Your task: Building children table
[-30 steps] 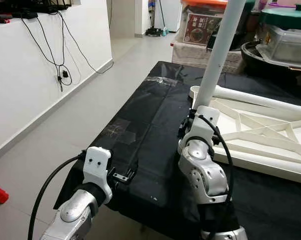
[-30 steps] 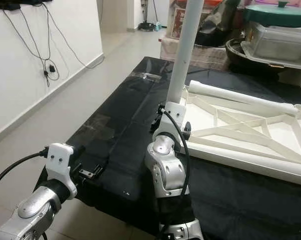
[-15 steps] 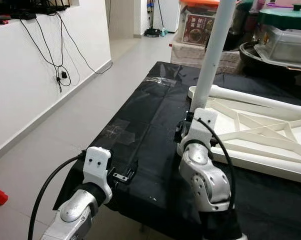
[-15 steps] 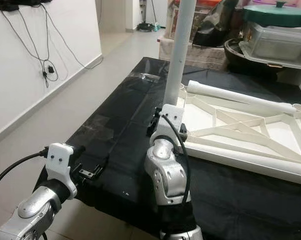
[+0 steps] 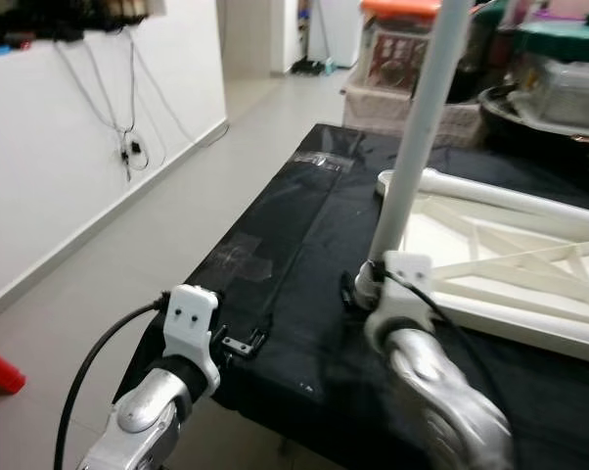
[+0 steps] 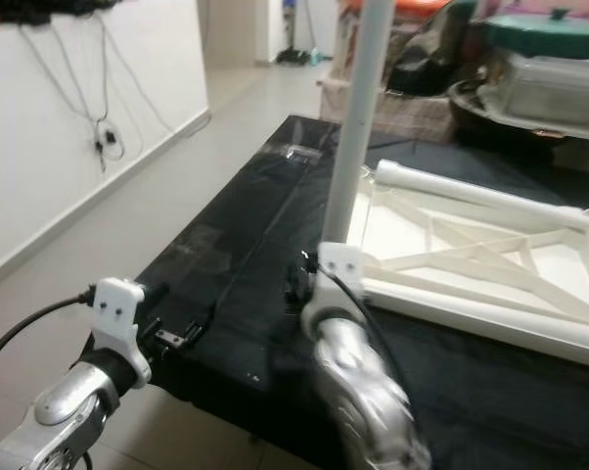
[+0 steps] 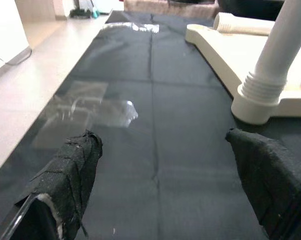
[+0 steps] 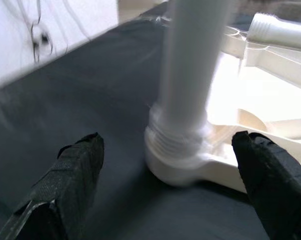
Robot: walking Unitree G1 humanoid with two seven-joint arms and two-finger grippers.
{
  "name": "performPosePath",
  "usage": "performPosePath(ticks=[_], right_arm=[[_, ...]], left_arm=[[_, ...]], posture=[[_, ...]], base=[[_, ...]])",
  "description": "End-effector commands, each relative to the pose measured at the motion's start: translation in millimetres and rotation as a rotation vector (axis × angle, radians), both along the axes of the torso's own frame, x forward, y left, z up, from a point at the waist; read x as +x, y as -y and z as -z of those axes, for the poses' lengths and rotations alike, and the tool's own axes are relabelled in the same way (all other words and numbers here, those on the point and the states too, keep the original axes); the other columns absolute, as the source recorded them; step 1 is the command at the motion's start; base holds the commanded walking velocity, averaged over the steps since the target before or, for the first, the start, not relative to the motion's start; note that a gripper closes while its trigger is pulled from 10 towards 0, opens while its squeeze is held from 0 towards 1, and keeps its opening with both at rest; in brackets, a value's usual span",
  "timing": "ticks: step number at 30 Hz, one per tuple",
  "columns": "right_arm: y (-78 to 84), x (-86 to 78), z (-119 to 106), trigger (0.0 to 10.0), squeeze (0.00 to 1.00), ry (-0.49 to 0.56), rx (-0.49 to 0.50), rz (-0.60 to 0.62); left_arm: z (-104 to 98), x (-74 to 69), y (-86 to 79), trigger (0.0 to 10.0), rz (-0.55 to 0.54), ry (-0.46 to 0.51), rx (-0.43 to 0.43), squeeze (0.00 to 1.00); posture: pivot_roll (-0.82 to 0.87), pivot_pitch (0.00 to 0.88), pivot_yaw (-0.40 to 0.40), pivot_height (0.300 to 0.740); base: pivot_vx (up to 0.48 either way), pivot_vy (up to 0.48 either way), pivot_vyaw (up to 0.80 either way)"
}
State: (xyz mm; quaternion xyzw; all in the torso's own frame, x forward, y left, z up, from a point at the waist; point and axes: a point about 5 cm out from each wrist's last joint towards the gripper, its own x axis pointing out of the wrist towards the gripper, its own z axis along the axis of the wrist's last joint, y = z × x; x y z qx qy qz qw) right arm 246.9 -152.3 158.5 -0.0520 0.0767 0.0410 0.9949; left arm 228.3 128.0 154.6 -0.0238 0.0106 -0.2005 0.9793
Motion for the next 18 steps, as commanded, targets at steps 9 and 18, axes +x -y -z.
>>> performPosePath(ticks=[9,18], right_arm=[[42.5,6.7,13,10.0,0.00,0.074,-0.047,0.119],[14.8,24.5,23,10.0,0.00,0.074,0.092,-0.068]], left_arm=[[14,-12.2,15.4,10.0,0.028,-0.038,0.009,0.00],[28,-10.8,18.7,10.0,0.025,-0.065,0.064,0.00]], posture=[[0.13,0.000,-0.016,0.740],[0.14,0.000,-0.018,0.740]], base=[[0.000,0.000,0.00],[0.000,0.000,-0.44]])
